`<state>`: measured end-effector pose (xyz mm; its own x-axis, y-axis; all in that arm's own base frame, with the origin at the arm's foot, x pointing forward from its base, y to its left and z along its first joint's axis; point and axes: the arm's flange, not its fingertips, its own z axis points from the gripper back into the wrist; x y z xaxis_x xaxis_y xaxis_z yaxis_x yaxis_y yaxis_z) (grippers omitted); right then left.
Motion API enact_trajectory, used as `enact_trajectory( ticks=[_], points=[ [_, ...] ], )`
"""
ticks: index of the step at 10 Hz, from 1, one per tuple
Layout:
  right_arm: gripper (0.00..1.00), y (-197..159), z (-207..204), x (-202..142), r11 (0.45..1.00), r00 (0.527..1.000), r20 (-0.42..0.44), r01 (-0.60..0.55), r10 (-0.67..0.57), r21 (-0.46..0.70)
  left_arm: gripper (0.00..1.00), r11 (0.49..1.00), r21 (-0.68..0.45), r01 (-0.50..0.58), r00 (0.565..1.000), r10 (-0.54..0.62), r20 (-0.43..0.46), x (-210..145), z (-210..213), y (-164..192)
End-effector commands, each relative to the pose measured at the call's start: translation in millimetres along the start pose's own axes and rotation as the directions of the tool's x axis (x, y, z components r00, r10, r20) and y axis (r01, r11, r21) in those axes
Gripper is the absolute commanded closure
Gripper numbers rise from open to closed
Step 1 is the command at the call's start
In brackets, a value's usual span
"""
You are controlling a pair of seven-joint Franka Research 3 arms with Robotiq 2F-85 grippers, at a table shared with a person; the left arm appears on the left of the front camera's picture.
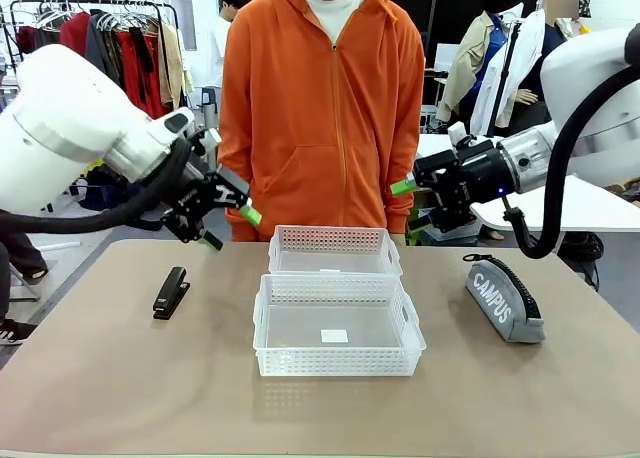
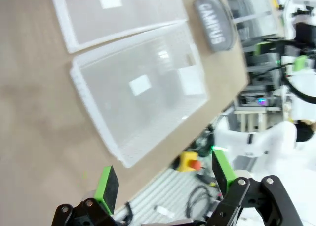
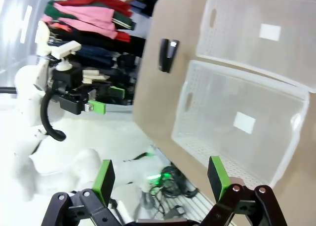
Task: Distribute items into two baskets.
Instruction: Pick up the Pencil pouch that the person points to.
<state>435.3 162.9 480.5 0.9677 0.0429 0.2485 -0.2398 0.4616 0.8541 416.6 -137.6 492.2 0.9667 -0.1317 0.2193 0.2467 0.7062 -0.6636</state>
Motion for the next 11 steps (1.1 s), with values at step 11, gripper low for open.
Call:
enact_trajectory(
  ticks=[11],
  points=[
    [0.0,30.7,53.0,64.5,0.906,0.967,-0.031,0.247,-0.252,0.344,0.0,0.833,-0.538,-0.13,0.963,0.237,0.133,35.9,80.4,13.9]
  ],
)
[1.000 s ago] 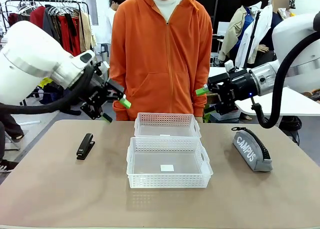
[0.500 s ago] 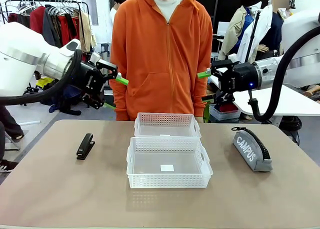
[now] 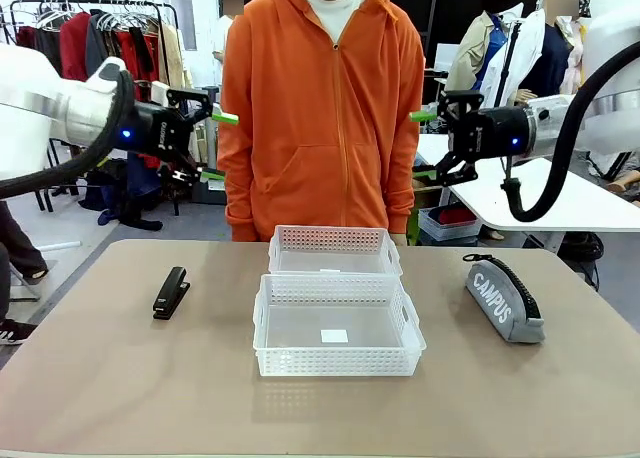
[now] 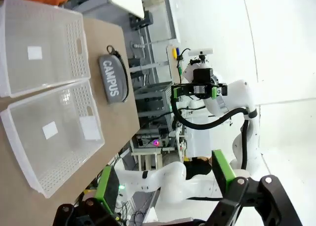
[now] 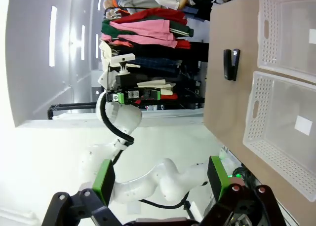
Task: Distribute items into two baskets.
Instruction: Pick up the Pencil pouch that the person points to.
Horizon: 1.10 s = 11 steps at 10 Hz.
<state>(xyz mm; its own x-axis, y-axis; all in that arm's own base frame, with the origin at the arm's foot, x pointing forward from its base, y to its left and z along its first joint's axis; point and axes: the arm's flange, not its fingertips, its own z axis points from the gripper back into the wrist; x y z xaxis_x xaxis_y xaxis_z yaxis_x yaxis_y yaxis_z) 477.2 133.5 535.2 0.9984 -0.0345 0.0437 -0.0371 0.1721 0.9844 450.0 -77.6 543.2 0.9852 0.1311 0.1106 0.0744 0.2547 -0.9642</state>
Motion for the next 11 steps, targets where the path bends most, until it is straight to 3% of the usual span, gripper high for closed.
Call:
enact_trajectory(
  ticks=[1,11],
  points=[
    [0.0,20.3,7.3,12.6,0.997,0.999,0.001,0.053,-0.053,0.052,0.0,0.998,-0.046,0.048,0.999,-0.047,0.021,3.0,6.7,-10.0],
    [0.0,48.3,30.7,17.6,0.987,0.999,-0.025,0.045,-0.042,0.152,0.0,0.982,-0.144,0.124,0.99,-0.112,0.09,16.3,26.7,-43.4]
  ],
)
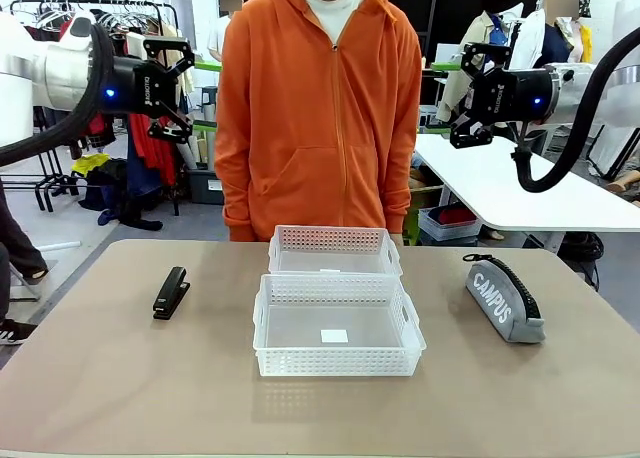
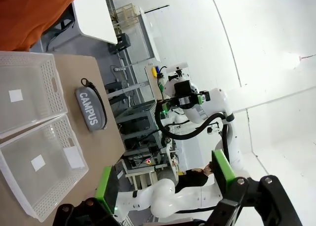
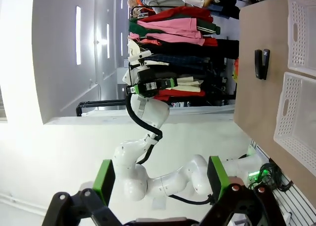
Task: Distribute items into two baskets.
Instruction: Pick up the Pencil pouch that the person points to.
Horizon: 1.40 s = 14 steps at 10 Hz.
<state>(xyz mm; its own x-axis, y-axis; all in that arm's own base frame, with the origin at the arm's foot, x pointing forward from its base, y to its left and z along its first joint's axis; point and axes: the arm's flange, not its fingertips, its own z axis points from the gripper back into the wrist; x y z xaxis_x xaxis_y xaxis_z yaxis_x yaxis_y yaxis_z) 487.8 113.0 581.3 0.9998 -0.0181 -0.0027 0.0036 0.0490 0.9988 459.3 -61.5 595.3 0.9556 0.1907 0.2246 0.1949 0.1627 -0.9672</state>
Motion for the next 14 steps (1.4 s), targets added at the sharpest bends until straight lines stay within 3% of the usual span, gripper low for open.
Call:
enact_trajectory(
  ticks=[1,2,14],
  points=[
    [0.0,5.4,2.5,4.1,0.999,0.999,0.008,-0.031,0.031,0.025,0.0,0.999,-0.047,0.005,1.0,-0.005,-0.001,1.6,0.9,5.5],
    [0.0,0.0,0.0,0.0,1.0,1.0,0.0,0.0,0.0,0.0,0.0,1.0,0.0,0.0,1.0,0.0,0.0,0.0,0.0,0.0],
    [0.0,0.0,0.0,0.0,1.0,1.0,0.0,0.0,0.0,0.0,0.0,1.0,0.0,0.0,1.0,0.0,0.0,0.0,0.0,0.0]
  ],
)
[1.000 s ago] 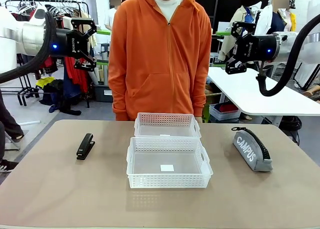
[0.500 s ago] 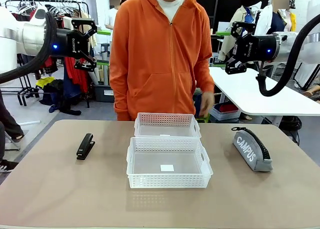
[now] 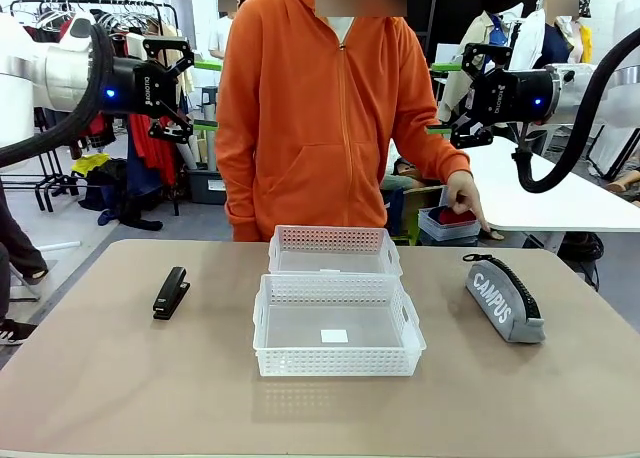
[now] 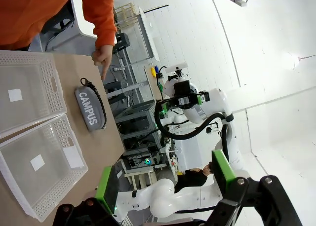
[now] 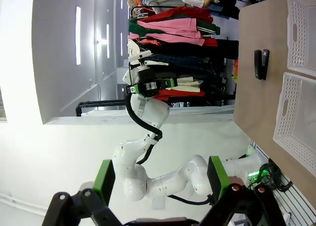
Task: Distribute items into two baskets.
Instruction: Pick up the Pencil pouch that the person points to.
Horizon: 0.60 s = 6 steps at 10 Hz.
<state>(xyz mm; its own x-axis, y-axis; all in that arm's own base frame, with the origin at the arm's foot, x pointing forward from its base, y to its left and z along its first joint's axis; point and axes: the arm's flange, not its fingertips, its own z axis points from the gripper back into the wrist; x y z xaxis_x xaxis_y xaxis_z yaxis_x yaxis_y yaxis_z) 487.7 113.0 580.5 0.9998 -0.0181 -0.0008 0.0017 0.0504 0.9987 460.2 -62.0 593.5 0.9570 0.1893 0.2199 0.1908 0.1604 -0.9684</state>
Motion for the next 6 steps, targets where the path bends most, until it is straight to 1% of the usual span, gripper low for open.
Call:
enact_trajectory(
  ticks=[1,6],
  points=[
    [0.0,0.9,0.0,0.1,1.0,1.0,0.0,0.002,-0.002,0.001,0.0,1.0,0.001,0.005,1.0,-0.005,0.002,-0.4,0.9,-1.9],
    [0.0,0.9,0.0,0.1,1.0,1.0,0.0,0.002,-0.002,0.001,0.0,1.0,0.001,0.005,1.0,-0.005,0.002,-0.4,0.9,-1.9]
  ],
)
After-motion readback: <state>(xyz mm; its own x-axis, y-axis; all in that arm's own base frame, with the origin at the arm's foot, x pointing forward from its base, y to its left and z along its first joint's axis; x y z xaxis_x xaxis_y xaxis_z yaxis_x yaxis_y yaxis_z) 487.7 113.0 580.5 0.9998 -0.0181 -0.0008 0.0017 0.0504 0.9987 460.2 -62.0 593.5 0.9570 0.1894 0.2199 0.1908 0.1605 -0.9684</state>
